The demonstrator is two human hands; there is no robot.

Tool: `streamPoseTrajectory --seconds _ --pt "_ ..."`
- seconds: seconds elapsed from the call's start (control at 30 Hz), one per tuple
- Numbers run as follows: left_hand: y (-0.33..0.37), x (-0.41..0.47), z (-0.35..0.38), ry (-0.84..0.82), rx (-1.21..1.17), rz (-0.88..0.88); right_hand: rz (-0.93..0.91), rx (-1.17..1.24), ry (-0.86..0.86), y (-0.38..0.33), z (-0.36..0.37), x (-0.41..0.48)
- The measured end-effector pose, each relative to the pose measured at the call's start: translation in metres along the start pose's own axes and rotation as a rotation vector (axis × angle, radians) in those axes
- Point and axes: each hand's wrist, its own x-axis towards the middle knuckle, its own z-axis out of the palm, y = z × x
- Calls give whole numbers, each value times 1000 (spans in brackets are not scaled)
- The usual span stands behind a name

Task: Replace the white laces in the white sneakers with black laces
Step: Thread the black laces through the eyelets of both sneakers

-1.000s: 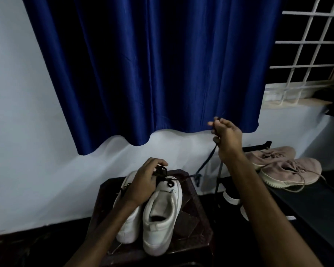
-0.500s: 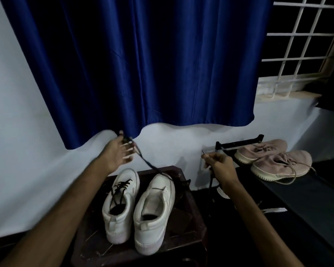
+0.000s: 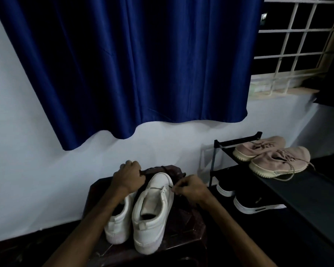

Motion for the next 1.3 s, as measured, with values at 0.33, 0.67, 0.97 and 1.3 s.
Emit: streamPoseTrajectory --seconds 0.33,0.67,0.97,1.3 --pt "24 -4 19 -98 -207 252 -90 -184 -107 -6 -3 26" --pt "16 -11 58 7 -321 297 -149 -609 -363 -37 -11 46" --pt "25 -17 55 126 -456 205 -19 -591 -129 -29 5 38" --pt "32 -9 8 -221 -44 323 -24 -530 -25 -37 4 27"
